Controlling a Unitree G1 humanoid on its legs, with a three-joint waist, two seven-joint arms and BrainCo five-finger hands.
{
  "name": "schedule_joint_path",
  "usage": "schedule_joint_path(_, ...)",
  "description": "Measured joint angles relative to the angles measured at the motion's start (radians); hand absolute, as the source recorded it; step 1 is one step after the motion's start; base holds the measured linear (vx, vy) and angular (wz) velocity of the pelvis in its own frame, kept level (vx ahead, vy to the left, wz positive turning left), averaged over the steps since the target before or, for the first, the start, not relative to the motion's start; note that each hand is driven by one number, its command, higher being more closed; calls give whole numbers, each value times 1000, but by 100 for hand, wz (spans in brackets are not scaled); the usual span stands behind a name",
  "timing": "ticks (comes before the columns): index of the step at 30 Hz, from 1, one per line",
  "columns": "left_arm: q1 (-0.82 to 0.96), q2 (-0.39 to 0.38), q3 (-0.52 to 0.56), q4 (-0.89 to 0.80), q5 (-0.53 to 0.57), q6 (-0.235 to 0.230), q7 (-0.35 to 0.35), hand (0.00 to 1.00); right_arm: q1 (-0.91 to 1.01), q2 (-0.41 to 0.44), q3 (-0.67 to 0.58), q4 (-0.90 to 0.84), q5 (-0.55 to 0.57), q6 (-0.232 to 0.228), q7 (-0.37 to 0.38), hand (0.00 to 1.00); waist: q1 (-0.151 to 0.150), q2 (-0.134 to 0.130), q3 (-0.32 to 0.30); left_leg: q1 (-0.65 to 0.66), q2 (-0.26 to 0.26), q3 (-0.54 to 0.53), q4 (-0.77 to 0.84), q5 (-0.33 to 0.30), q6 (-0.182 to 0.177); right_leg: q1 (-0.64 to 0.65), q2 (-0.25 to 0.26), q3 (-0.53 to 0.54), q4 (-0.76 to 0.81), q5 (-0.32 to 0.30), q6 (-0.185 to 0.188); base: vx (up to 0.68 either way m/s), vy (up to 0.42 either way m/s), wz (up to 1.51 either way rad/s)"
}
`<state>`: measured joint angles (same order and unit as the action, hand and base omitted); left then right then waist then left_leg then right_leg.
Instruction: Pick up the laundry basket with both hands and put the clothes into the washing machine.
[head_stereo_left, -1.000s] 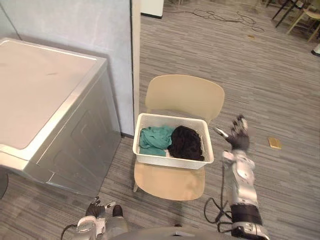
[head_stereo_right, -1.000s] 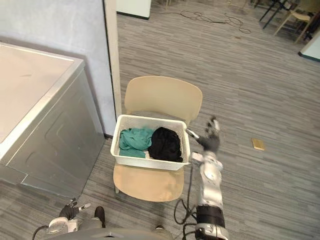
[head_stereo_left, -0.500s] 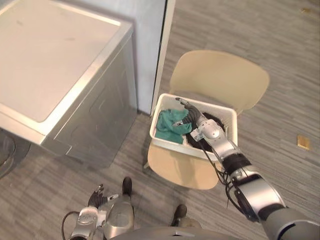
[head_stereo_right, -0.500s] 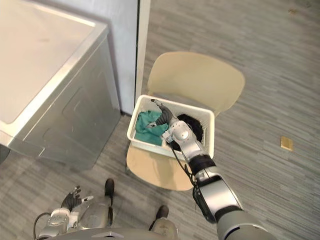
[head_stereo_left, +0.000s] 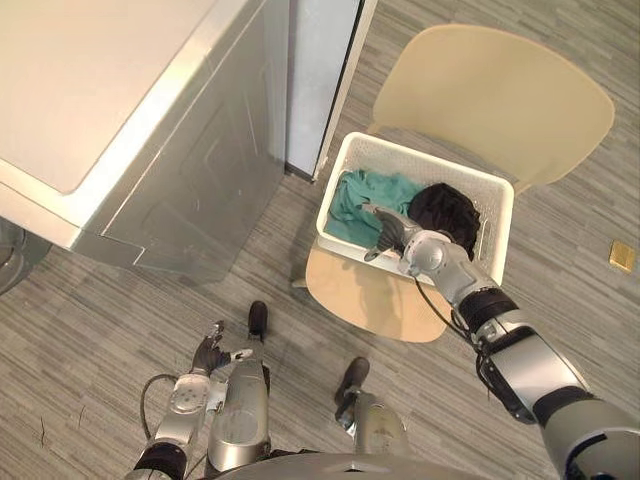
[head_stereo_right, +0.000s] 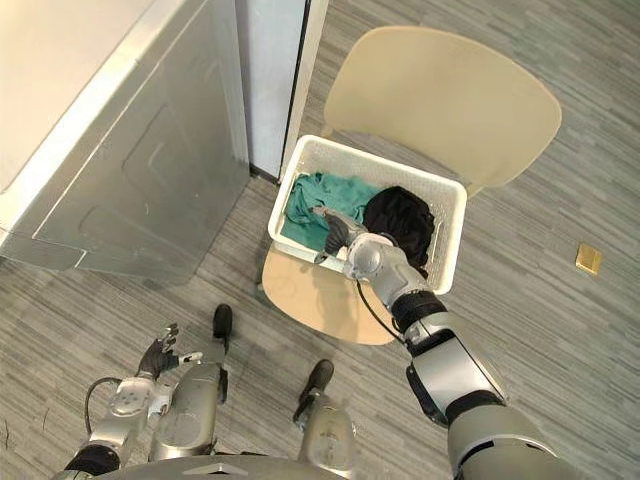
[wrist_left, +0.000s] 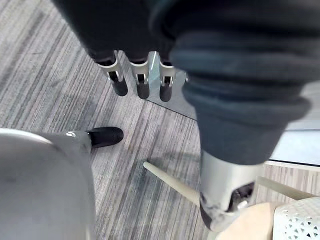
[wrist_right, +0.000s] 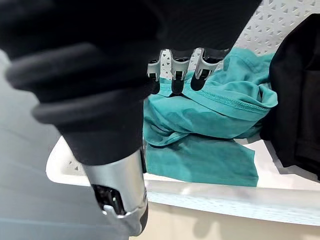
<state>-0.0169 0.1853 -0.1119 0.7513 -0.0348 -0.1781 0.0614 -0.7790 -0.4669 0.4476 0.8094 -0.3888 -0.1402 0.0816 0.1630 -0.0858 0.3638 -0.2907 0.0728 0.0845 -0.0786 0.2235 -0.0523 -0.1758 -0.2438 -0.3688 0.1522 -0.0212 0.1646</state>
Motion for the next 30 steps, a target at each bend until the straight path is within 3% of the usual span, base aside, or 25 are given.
schedule_joint_path(10,-11,-13,-9,-78,-1,-2,22,0,-61,3,-187,41,39,39,-111,0,-2,6,42,-50,10,2,0,14,-1,-52,5,2,-5,21,-4,-32,-7,-2)
schedule_joint_path(17,-20,-30,-8,-79,-1,-1,41,0,-78,3,-239,43,88,40,-131,0,-5,9,47,-71,10,1,0,17,0,-69,5,1,-9,22,-4,0,0,0)
schedule_joint_path(20,-45,-39,-7,-79,-2,-1,42,0,-120,2,-265,79,89,44,-138,0,-7,26,73,-76,9,-3,0,20,-2,-71,5,-2,-6,22,-4,-12,-14,5)
schedule_joint_path(30,-49,-40,-6,-106,-5,-1,65,0,-194,-3,-264,157,110,58,-138,0,-5,37,93,-121,7,-18,0,27,0,-104,8,-21,-13,27,-6,11,-14,3)
